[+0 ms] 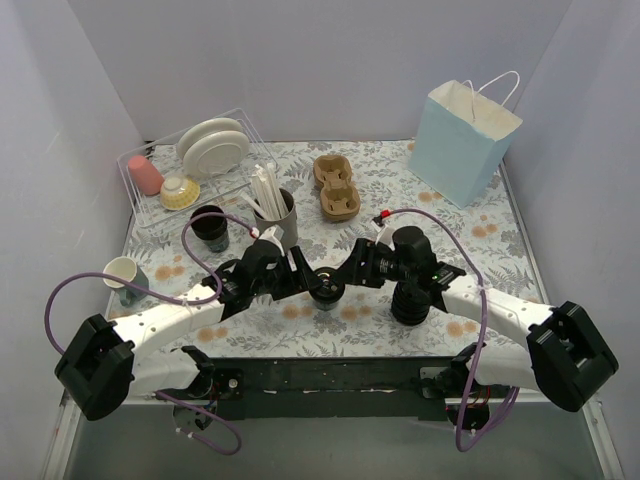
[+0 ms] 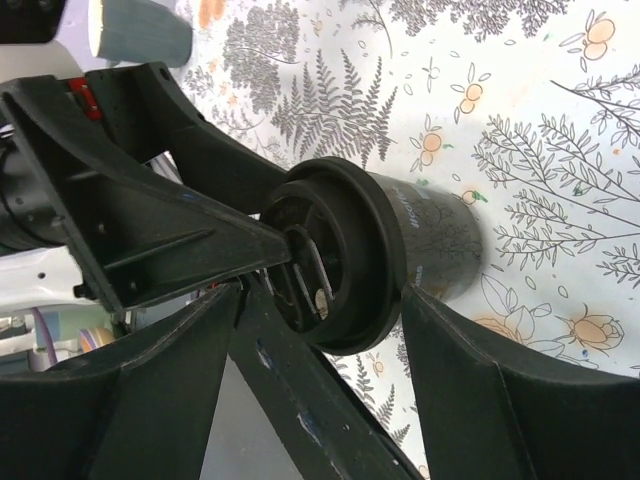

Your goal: Pack the takeout coffee

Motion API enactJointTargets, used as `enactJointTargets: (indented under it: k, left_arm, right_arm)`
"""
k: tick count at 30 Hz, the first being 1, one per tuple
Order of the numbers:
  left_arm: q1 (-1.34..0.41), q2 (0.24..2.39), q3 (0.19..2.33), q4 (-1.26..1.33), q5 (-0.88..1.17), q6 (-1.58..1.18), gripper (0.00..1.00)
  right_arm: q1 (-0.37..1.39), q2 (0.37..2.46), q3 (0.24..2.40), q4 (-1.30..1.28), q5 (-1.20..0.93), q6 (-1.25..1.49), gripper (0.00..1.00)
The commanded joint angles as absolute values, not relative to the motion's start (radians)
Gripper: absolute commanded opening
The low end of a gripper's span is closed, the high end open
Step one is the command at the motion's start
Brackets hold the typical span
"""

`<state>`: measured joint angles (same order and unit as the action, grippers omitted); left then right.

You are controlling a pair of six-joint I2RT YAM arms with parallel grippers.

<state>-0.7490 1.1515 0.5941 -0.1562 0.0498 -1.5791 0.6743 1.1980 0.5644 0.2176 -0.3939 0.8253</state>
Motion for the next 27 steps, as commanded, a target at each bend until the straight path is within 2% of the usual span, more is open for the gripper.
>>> enactJointTargets:
  k: [1, 8, 13, 19, 27]
  left_arm:
    - [-0.749, 1.141, 0.541, -0.238, -0.002, -1.581, 0.66]
    - [-0.749, 1.101, 0.529, -0.241, 0.029, -1.615, 0.66]
    - [-0.749, 1.046, 0.499, -0.235, 0.041, -1.635, 0.66]
    - [-0.749, 1.017, 0.509, -0.239, 0.052, -1.637, 0.67]
    - [-0.749, 1.055, 0.594, -0.324, 0.017, -1.591, 0.68]
  right_arm:
    - [0.707, 1.236, 0.574, 0.241, -0.327, 0.844, 0.73]
    - [0.729, 1.278, 0.572, 0.209, -0.296, 0.819, 0.62]
    - [0.729, 1.321, 0.546, 0.256, -0.354, 0.767, 0.51]
    - [0.732, 1.422, 0.563, 0.249, -0.437, 0.678, 0.47]
    - [0.735, 1.489, 0.709, 0.087, -0.477, 0.546, 0.45]
